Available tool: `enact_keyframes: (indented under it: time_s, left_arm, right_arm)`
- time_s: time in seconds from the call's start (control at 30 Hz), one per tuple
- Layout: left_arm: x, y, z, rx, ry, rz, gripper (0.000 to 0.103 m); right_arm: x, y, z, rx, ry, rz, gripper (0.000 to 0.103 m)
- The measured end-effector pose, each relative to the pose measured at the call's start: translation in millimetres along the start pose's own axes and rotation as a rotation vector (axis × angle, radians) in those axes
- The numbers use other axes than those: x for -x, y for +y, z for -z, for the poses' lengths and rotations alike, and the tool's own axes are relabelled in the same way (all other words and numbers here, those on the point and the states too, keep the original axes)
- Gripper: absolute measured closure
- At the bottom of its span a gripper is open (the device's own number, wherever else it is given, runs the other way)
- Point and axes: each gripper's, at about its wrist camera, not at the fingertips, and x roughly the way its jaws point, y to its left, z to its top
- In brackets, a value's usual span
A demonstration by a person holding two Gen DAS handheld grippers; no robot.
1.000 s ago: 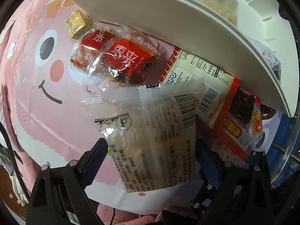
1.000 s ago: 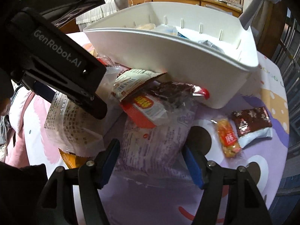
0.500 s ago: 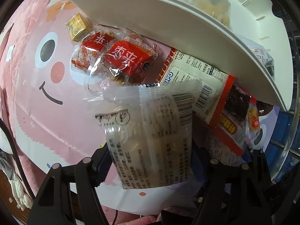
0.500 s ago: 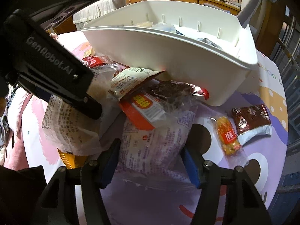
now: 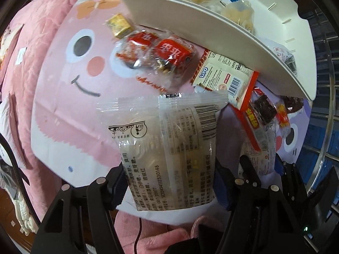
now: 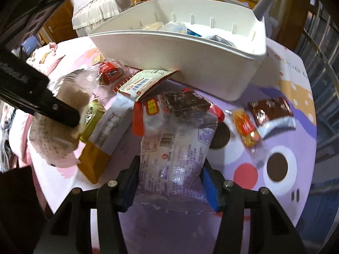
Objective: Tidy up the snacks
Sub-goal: 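Lift both clear bags over the white tray and release them inside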
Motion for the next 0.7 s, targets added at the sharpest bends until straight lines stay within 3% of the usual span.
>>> enact_keyframes:
  time_s: [0.3,0.7]
  left_arm:
    - [42.1,17.2,15.4,-0.002,-0.037,0.029,0.036]
    - [93.2,22.9,3.8,-0.046,-0.127,0.042,0.036]
  right_arm:
    - [38.3,-5.4,17.3,-0.017,-0.034,0.008,0.050]
    - [87.1,-1.7,-0.3,-0.023,-0.148,0.054,0.050]
